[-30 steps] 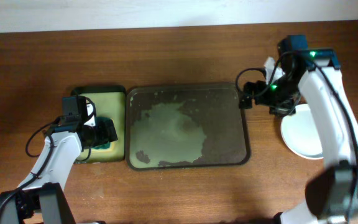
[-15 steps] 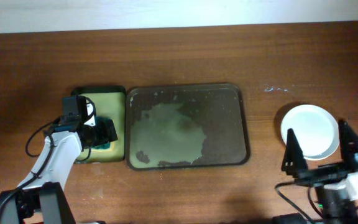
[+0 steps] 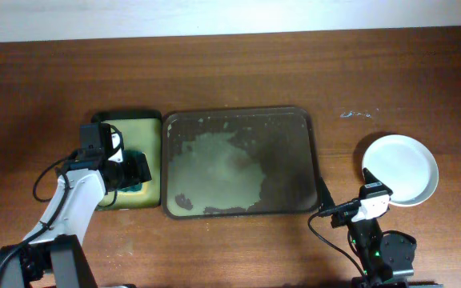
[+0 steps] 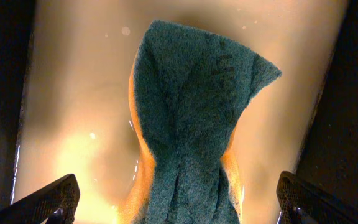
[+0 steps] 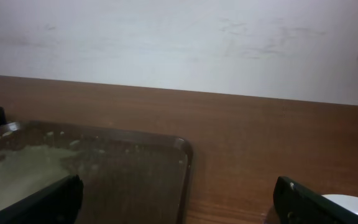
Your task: Clean dirty plates on tray and stack at the side
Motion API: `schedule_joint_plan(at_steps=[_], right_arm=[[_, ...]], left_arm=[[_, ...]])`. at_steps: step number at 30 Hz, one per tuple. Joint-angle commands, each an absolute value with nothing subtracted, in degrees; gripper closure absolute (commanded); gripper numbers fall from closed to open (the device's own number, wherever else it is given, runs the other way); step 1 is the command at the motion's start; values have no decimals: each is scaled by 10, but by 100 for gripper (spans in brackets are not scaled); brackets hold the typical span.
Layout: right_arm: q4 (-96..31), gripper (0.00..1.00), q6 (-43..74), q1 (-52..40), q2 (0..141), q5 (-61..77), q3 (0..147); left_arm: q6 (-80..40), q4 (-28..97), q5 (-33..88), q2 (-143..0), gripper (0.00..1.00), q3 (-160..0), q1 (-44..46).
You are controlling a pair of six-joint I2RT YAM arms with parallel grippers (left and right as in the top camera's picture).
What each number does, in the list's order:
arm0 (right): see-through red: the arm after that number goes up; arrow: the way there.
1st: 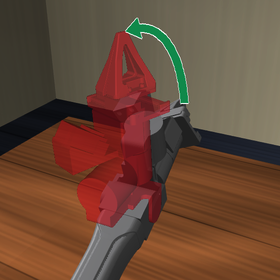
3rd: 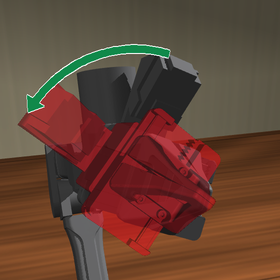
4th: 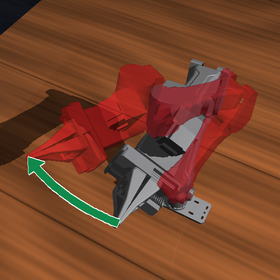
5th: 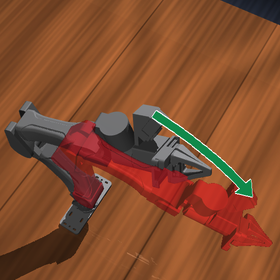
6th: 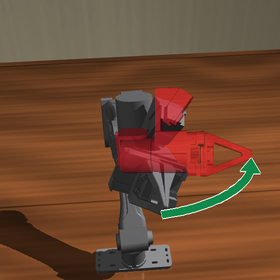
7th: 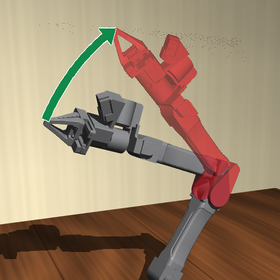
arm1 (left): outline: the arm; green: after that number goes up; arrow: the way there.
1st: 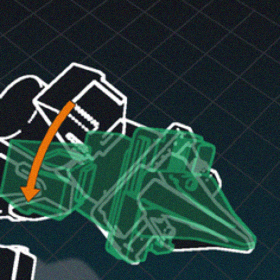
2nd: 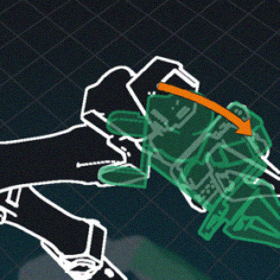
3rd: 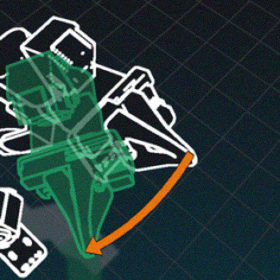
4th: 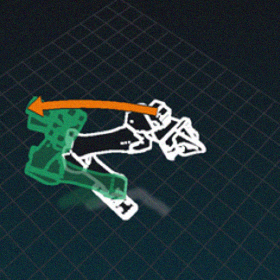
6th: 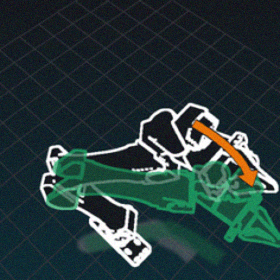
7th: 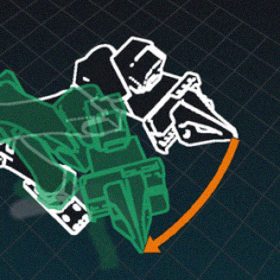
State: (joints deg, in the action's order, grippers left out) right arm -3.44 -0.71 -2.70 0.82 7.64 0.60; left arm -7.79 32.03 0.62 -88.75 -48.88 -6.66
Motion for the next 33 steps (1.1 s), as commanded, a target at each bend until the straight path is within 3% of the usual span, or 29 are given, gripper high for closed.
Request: schedule_joint_plan(at_steps=[1, 12, 16, 20, 25, 28, 33], right_arm=[[-37, 2, -11, -22, 7, 82, 3], [-37, 2, -11, -22, 7, 82, 3], [-37, 2, -11, -22, 7, 82, 3], [-37, 2, -11, -22, 7, 82, 3], [-37, 2, -11, -22, 7, 82, 3], [-37, 2, -11, -22, 7, 82, 3], [-37, 2, -11, -22, 7, 82, 3]], left_arm=[[-74, 319, 6, -887, 0, -489, -67], [-74, 320, 6, -860, 1, -488, -67], [-74, 321, 6, -699, 0, -487, -67], [-74, 305, 6, -442, 1, -408, -67], [-75, 132, 45, -138, 1, -188, -67], [-99, -35, 78, -51, 1, -124, -64], [-98, -57, 64, -3, 1, -83, -37]])
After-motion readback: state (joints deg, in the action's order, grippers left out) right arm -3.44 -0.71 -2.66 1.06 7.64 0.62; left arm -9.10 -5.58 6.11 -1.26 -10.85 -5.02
